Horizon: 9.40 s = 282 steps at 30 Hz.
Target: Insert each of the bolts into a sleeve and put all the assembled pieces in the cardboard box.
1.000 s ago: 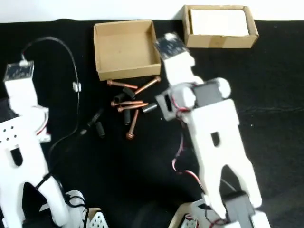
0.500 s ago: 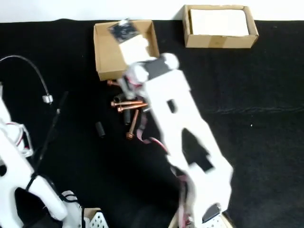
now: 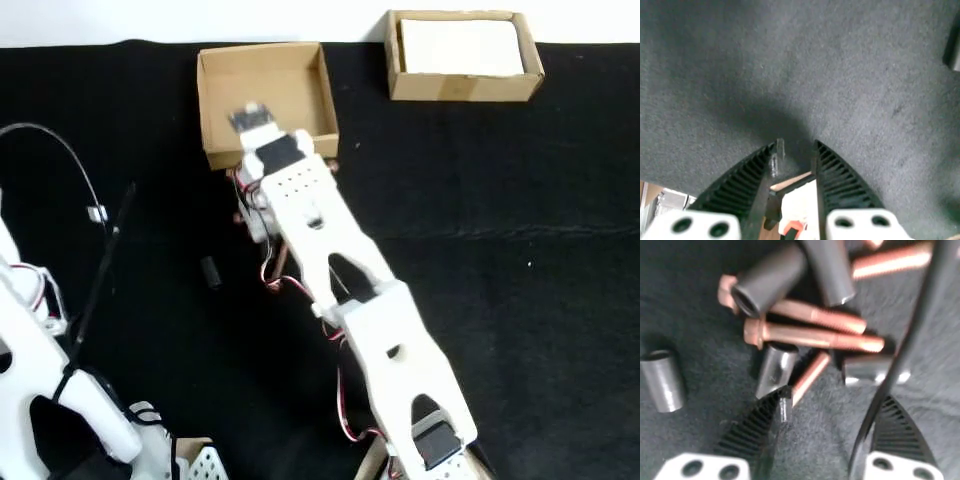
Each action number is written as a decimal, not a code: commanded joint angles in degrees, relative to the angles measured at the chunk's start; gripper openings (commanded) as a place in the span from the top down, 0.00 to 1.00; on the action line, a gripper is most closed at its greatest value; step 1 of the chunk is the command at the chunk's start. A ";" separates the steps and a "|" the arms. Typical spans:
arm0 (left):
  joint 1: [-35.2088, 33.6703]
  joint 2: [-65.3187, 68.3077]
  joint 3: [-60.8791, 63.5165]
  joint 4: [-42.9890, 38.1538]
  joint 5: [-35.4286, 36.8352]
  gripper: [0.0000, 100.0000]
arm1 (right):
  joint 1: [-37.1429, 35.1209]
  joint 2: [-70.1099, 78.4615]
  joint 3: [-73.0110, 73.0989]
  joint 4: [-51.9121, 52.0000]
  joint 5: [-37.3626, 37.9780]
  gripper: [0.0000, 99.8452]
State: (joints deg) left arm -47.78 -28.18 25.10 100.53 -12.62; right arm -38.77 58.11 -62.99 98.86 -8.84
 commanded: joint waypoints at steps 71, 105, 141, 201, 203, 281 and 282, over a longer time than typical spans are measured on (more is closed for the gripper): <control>1.80 -0.40 2.68 0.26 -2.73 0.88 | -6.99 12.44 -6.55 -1.36 -5.10 1.00; 52.18 5.58 -22.02 -0.09 23.21 0.79 | 36.97 -75.03 49.45 1.27 15.82 0.99; 61.49 93.85 -103.16 -13.01 4.84 0.80 | 45.14 -96.13 119.52 -45.32 15.74 0.99; 67.91 96.40 -98.77 -3.34 4.48 0.74 | 45.23 -95.69 119.60 -45.05 15.74 0.99; 67.91 96.40 -98.68 -4.48 4.48 0.74 | 45.23 -95.69 119.60 -45.05 15.74 0.99; 66.86 -44.79 3.30 -30.07 7.74 0.99 | 28.44 -157.93 129.80 -34.42 4.40 0.99; 66.86 -45.67 6.29 -33.14 7.82 0.99 | 25.89 -157.93 131.38 -37.32 2.02 0.99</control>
State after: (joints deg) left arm 19.30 -70.46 22.55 76.26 -5.23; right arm -6.07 -99.25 65.98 68.62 -1.10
